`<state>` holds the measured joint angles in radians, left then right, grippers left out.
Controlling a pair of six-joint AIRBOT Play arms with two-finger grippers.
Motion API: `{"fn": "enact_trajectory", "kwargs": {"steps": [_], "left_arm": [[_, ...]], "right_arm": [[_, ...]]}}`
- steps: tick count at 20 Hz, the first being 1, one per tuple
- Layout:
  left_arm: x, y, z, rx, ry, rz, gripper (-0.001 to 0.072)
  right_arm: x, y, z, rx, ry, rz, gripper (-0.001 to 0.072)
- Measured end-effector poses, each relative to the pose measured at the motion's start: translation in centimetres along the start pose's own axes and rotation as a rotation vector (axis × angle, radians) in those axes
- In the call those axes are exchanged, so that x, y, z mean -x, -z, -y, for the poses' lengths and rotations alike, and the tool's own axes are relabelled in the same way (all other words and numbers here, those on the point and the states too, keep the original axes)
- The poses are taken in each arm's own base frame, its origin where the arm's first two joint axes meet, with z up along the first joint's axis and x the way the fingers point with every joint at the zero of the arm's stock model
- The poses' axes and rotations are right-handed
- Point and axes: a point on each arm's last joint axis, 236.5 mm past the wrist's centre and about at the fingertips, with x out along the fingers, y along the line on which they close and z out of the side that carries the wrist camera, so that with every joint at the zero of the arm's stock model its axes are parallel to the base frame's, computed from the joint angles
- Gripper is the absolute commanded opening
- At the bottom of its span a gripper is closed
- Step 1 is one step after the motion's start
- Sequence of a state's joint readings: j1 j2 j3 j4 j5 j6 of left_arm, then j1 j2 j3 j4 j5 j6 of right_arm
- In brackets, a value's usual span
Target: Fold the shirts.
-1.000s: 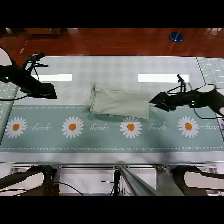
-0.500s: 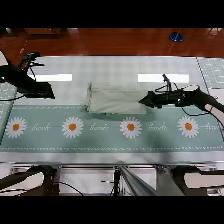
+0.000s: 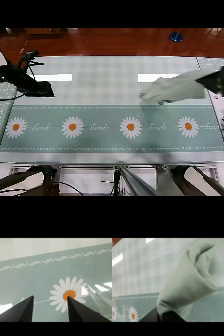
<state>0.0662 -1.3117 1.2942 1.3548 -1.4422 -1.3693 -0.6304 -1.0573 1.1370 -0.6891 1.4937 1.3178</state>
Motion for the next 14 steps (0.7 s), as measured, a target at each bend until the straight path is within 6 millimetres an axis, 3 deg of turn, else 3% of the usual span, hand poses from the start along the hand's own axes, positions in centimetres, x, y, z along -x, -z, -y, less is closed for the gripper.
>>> {"fn": "enact_trajectory", "kwargs": {"steps": [3,7,10,14], "left_arm": [[0.0,-0.3,-0.1,0.000,-0.001,0.010,0.0519],[0.0,-0.6,0.6,0.002,0.026,0.027,0.0519],[0.0,-0.8,0.9,0.000,0.041,0.036,0.0519],[0.1,-1.8,0.8,-0.024,0.040,0.076,0.0519]], "right_arm": [[5.9,2.1,3.8,-0.122,0.166,0.019,0.0027],[13.1,4.3,11.0,-0.351,0.433,0.133,0.0027],[17.6,7.0,15.1,-0.520,0.591,0.191,0.0027],[22.1,11.4,18.8,-0.701,0.775,0.206,0.0027]]}}
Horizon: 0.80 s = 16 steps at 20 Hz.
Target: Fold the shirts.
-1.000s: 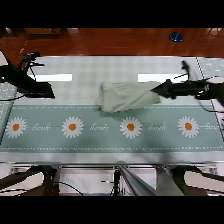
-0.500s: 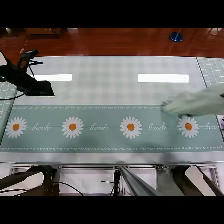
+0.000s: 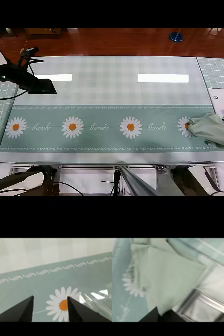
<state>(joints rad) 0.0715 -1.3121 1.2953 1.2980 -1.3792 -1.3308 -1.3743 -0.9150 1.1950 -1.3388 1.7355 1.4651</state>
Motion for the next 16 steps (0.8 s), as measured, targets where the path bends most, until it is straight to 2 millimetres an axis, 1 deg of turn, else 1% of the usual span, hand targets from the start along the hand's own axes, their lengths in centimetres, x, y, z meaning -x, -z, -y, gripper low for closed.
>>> {"fn": "enact_trajectory", "kwargs": {"steps": [4,8,11,12,13,16], "left_arm": [[0.2,-1.3,-0.8,-0.002,-0.015,0.060,0.0519],[0.5,-2.2,-1.8,0.015,-0.031,0.104,0.0519],[0.7,-2.7,-2.8,0.032,-0.045,0.132,0.0519],[0.8,-2.7,-3.1,0.036,-0.048,0.134,0.0519],[0.9,-2.9,-3.3,0.041,-0.052,0.142,0.0519],[1.0,-3.1,-3.9,0.051,-0.060,0.154,0.0519]], "right_arm": [[0.4,1.0,5.9,-0.095,0.209,-0.026,0.0027],[0.5,3.6,11.0,-0.154,0.419,-0.104,0.0028],[-0.5,6.1,13.5,-0.174,0.522,-0.203,0.0029],[-0.8,7.3,14.1,-0.180,0.549,-0.253,0.0029],[-0.9,8.9,14.7,-0.191,0.583,-0.320,0.0029],[-0.8,11.4,17.0,-0.192,0.701,-0.424,0.0029]]}}
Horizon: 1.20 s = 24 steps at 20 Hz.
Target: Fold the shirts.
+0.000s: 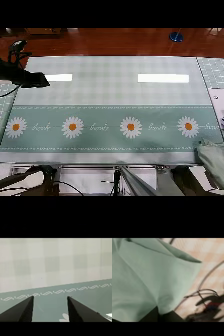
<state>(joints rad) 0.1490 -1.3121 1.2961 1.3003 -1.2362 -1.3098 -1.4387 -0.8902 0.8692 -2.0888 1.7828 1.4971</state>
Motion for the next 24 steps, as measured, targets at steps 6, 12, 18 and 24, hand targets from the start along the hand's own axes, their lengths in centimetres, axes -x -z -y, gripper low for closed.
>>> {"fn": "enact_trajectory", "kwargs": {"steps": [6,12,18,24], "left_arm": [[0.0,-0.1,-0.2,0.004,-0.004,0.005,0.0519],[0.2,-0.3,-0.3,0.004,-0.006,0.013,0.0519],[0.7,-1.1,-0.4,-0.003,-0.014,0.032,0.0520],[0.8,-3.2,-1.1,-0.004,-0.040,0.115,0.0521]], "right_arm": [[-2.3,-0.2,2.2,-0.030,0.092,-0.006,0.0028],[-2.7,-2.6,3.0,-0.039,0.109,0.094,0.0483],[-2.3,-4.9,2.4,-0.002,0.078,0.191,0.0475],[16.9,-18.4,-12.5,0.068,-0.536,0.868,0.0382]]}}
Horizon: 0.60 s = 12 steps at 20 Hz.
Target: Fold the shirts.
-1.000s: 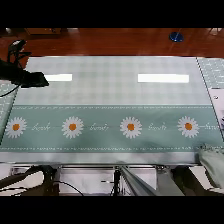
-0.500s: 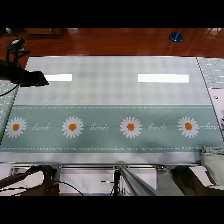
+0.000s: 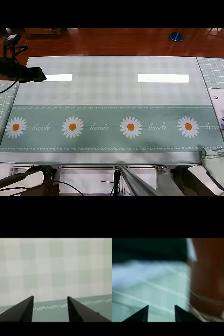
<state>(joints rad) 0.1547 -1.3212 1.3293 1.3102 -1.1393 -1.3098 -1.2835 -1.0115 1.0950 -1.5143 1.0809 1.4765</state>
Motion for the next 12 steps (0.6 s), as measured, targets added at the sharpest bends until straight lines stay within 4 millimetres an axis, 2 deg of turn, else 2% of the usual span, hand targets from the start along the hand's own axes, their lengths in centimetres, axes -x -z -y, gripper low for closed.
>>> {"fn": "enact_trajectory", "kwargs": {"steps": [1,2,3,4,5,6,8,10,12], "left_arm": [[0.0,-0.7,0.1,0.007,0.005,0.030,0.0521],[-0.2,-1.6,0.3,0.022,0.017,0.065,0.0521],[-0.4,-2.2,0.8,0.038,0.039,0.087,0.0521],[-0.7,-2.8,1.3,0.055,0.061,0.106,0.0521],[-1.2,-3.0,1.8,0.064,0.080,0.109,0.0521],[-1.8,-2.8,2.3,0.069,0.099,0.098,0.0521],[-2.9,-1.7,3.7,0.049,0.135,0.038,0.0521],[-4.1,-0.1,4.8,0.015,0.154,-0.036,0.0520],[-5.4,1.6,5.9,-0.021,0.163,-0.115,0.0520]], "right_arm": [[0.2,-3.3,-5.9,0.029,-0.154,0.076,0.0381],[0.8,-5.4,-12.5,0.081,-0.308,0.112,0.0381],[1.5,-5.5,-19.1,0.164,-0.440,0.104,0.0382],[2.0,-3.8,-24.6,0.265,-0.536,0.056,0.0382],[2.3,-0.7,-29.5,0.393,-0.602,-0.017,0.0382],[2.6,2.6,-33.2,0.515,-0.638,-0.081,0.0381],[3.0,10.1,-37.7,0.781,-0.642,-0.211,0.0382],[3.9,16.2,-39.8,1.007,-0.613,-0.298,0.0382],[5.0,20.8,-41.0,1.168,-0.597,-0.343,0.0385]]}}
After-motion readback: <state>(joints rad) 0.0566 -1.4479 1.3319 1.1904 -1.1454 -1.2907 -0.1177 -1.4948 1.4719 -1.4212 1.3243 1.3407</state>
